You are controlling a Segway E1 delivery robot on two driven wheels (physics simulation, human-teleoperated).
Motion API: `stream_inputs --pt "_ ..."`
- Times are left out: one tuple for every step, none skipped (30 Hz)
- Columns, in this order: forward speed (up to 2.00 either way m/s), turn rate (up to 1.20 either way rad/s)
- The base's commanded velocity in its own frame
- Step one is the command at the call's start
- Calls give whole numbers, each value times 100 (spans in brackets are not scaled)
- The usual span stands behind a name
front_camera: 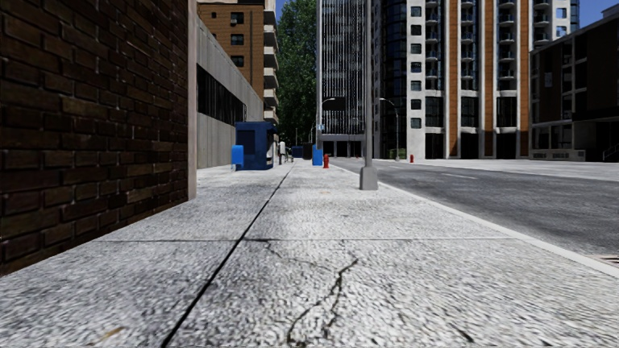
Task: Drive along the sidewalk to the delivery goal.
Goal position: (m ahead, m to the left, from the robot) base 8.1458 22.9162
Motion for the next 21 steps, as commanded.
stream_inputs --pt "200 0" --pt "200 0" --pt "200 0" --pt "200 0" --pt "200 0" --pt "200 0" --pt "200 0" --pt "200 0" --pt "200 0" --pt "200 0" --pt "200 0" --pt "200 0" --pt "200 0" --pt "200 0" --pt "200 0" --pt "200 0" --pt "200 0" --pt "200 0" --pt "200 0" --pt "200 0" --pt "200 0"
